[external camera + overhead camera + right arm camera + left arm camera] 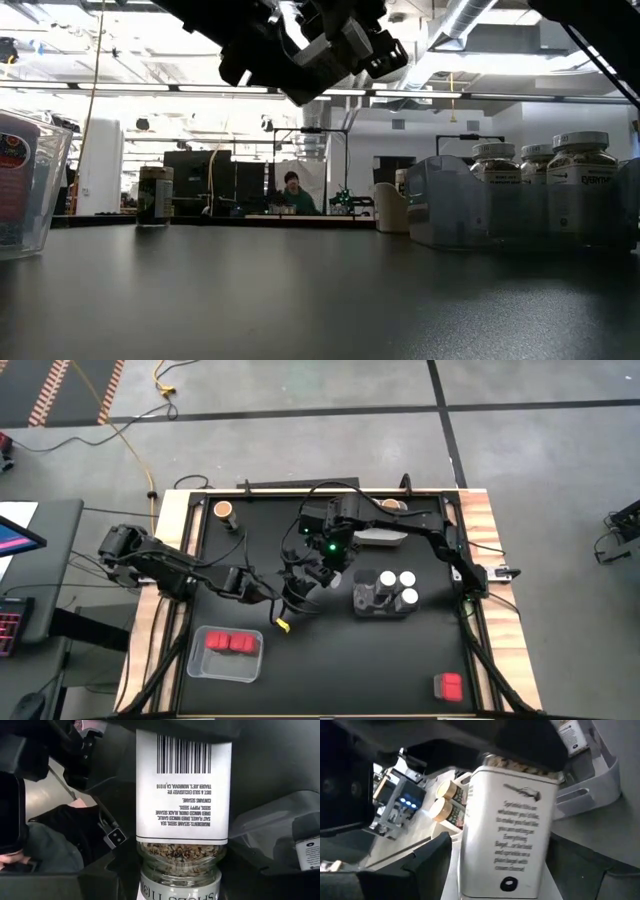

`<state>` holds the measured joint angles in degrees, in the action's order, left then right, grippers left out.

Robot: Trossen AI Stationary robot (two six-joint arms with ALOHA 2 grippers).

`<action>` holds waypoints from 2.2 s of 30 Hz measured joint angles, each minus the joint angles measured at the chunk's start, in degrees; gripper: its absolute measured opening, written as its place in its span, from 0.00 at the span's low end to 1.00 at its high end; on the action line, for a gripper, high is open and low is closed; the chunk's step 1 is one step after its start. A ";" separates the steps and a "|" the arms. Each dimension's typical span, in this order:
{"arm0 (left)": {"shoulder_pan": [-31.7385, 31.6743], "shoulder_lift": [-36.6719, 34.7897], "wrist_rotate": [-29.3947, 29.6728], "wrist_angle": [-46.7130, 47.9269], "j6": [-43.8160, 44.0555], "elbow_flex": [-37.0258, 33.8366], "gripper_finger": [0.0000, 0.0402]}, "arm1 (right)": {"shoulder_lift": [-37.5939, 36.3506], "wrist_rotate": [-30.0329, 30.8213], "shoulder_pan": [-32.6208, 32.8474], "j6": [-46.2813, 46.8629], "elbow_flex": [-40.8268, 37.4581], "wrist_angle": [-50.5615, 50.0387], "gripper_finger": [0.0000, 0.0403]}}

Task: Sort spices by type
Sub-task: Put the white spice bottle in the black bin

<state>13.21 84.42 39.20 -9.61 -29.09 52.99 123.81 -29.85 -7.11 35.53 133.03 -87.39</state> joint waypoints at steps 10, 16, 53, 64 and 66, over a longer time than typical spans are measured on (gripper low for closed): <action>0.04 0.00 0.09 0.14 -0.90 0.00 0.53 | 0.02 -0.28 -0.06 0.22 0.00 0.04 0.58; 0.05 0.00 0.11 0.22 -1.16 0.00 0.50 | 0.02 -0.49 -0.09 0.28 0.04 0.11 0.58; 0.02 0.04 -0.24 0.07 -0.29 0.00 0.52 | 0.02 -0.06 -0.62 -1.20 0.04 1.19 0.77; -0.25 0.04 -4.86 2.59 13.58 -0.01 0.52 | -9.81 12.36 -3.48 -1.75 0.04 -1.63 0.79; -0.61 0.04 -6.90 2.45 16.54 -0.02 0.52 | -13.33 21.15 -2.79 -1.71 0.04 -2.55 0.79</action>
<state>12.60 84.47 32.30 -7.15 -12.55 52.97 110.48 -8.70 -9.90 33.82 133.08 -89.94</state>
